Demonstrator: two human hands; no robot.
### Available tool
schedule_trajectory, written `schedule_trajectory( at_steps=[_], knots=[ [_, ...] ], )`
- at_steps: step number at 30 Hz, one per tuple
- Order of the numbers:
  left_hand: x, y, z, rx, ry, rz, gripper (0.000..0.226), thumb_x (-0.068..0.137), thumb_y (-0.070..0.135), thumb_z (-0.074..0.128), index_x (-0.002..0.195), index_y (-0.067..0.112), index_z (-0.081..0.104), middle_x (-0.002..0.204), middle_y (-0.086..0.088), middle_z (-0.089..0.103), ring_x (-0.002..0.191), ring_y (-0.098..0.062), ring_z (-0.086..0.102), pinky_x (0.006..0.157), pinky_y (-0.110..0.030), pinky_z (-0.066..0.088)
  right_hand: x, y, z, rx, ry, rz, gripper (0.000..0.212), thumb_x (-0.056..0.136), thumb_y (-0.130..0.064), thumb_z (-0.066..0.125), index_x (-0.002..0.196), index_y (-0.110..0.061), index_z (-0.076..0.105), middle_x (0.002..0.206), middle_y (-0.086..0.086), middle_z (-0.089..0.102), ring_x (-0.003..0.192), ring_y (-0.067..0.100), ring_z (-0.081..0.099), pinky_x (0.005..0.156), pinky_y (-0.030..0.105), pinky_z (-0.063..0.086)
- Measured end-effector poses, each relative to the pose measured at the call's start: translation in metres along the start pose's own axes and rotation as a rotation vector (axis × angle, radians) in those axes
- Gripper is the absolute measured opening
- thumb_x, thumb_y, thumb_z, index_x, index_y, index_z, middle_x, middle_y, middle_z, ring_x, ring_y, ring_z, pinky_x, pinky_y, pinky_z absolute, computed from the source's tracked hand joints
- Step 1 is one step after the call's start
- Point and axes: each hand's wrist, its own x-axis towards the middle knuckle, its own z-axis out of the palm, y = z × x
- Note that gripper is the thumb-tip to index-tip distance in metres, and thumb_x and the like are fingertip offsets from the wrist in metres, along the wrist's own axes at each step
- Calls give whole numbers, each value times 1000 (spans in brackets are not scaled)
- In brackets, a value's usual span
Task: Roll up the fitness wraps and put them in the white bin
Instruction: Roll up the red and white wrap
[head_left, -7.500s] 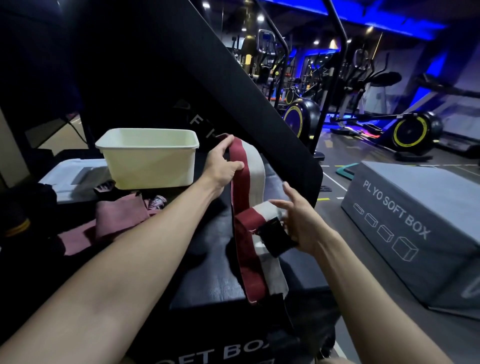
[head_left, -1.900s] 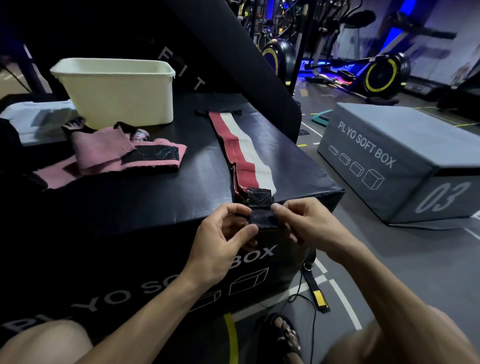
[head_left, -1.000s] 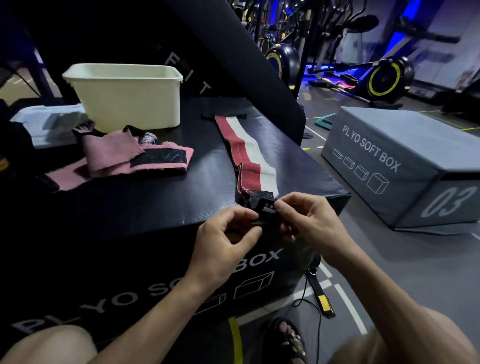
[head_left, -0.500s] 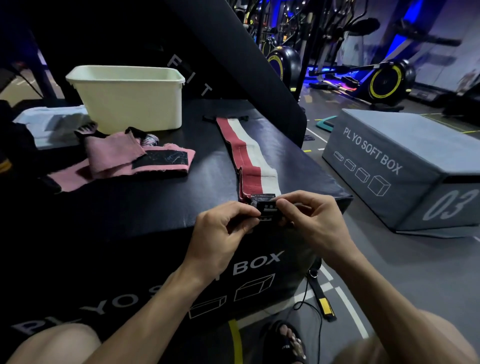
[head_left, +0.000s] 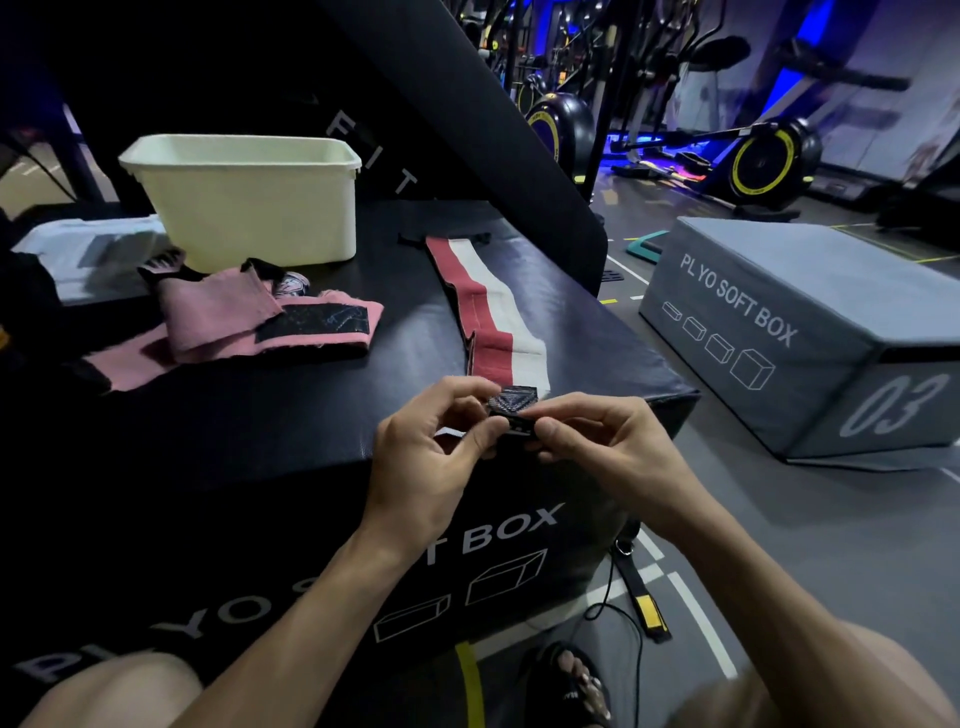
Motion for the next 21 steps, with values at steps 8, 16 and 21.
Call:
schedule_trajectory(
  at_steps=[8, 16, 21],
  knots=[
    [0, -2, 0, 48, -20, 50, 10, 87, 16, 81, 97, 17, 80, 94, 9, 72, 85, -13, 73, 73, -41, 62, 2, 5, 3, 66, 72, 43, 21, 91, -12, 69, 102, 4, 76, 101, 15, 75, 88, 21, 73, 80, 30, 61],
    [1, 5, 2, -107, -20, -63, 7, 84, 7, 81, 89, 10, 78, 89, 6, 70, 82, -12, 72, 68, -23, 61, 1, 7, 3, 191, 103, 61, 22, 82, -16, 77, 96, 0, 72, 91, 19, 74, 85, 24, 72, 84, 35, 61],
    [3, 4, -1, -156, -20, -76, 7, 83, 12, 81, 89, 13, 78, 99, 7, 68, 85, -21, 72, 69, -36, 64, 0, 8, 1, -144, 98, -171, 20, 81, -16, 82, 97, -5, 76, 97, 8, 76, 92, 23, 75, 87, 34, 60]
  ],
)
